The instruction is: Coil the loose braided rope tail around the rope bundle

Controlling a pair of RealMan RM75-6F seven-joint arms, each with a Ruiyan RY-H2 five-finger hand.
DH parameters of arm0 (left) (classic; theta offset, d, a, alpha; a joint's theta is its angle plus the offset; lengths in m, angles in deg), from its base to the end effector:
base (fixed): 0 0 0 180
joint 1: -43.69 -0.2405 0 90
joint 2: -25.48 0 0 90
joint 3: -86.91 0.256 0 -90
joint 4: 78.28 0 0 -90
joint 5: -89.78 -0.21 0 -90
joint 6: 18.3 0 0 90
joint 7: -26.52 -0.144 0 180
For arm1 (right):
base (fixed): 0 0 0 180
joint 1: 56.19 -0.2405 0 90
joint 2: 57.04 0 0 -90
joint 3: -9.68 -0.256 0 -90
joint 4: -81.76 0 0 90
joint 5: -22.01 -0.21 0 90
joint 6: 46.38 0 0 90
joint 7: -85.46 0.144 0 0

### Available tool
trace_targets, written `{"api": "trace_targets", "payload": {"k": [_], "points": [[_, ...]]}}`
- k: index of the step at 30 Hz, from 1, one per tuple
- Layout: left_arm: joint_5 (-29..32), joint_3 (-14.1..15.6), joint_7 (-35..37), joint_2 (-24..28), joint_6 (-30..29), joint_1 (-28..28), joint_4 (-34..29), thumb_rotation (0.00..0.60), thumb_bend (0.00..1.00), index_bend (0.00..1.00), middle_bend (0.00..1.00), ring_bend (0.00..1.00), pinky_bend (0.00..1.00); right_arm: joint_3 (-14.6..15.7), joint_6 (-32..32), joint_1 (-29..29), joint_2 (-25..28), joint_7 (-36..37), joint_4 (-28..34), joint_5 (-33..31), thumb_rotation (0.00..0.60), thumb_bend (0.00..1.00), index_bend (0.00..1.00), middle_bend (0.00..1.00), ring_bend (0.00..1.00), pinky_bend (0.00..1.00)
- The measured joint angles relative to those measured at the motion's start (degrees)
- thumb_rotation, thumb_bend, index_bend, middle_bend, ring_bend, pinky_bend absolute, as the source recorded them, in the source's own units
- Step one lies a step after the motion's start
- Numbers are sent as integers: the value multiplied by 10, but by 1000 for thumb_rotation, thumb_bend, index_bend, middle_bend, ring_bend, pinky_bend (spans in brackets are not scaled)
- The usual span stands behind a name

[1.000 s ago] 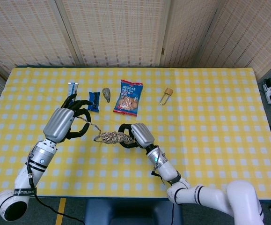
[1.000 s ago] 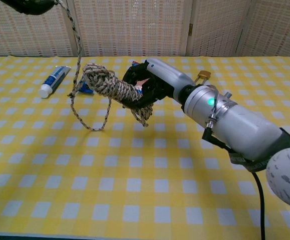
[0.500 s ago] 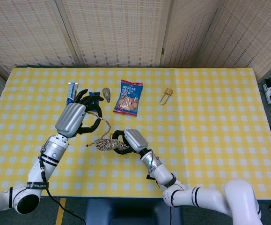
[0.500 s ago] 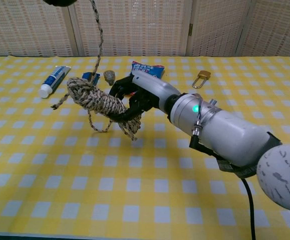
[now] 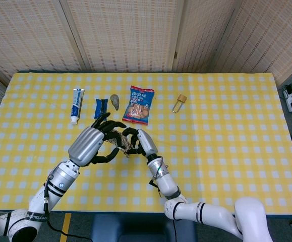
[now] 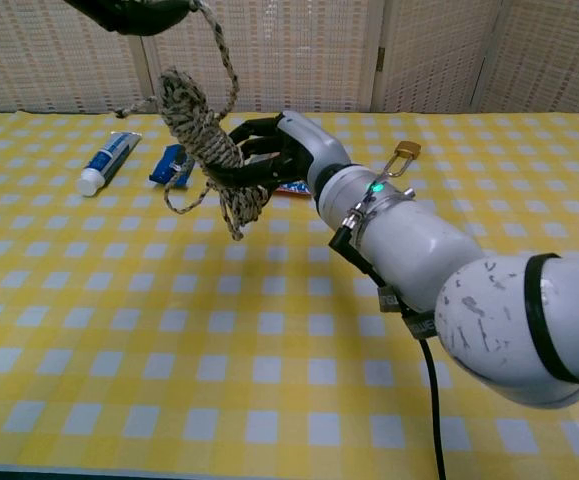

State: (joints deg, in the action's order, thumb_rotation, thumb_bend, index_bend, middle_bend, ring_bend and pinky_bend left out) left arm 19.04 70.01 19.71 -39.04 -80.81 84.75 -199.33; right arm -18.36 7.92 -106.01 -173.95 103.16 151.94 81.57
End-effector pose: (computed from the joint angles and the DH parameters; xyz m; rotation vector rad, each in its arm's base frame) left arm -0.0455 0.2923 0.1131 -1.8398 -1.0492 -1.4662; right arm -0.0243 -0.3536 -0.1053 1.2892 -1.8879 1.6196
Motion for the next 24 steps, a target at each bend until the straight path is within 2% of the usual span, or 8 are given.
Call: {"api": "trace_targets", "payload": {"k": [5,11,17,24], "points": [[-22,23,46,11,-8,-26,13,600,557,613,279,225,13,-24,23,18,6,66,-3,14,600,559,866,705,804,642],[-38,51,101,17,-4,-50,68,600,558,613,279,225,9,-42,41,40,34,129,3,37,600,559,871,707,811,642],[-25,69,130,12,7,-67,141,600,557,616,279,225,5,-41,47,62,76,161,27,58,600,560,876,708,809,642],[39,76,132,-12,42,-70,225,600,557,617,279,220,2,-21,49,87,124,190,62,90,600,559,878,710,806,644]]}}
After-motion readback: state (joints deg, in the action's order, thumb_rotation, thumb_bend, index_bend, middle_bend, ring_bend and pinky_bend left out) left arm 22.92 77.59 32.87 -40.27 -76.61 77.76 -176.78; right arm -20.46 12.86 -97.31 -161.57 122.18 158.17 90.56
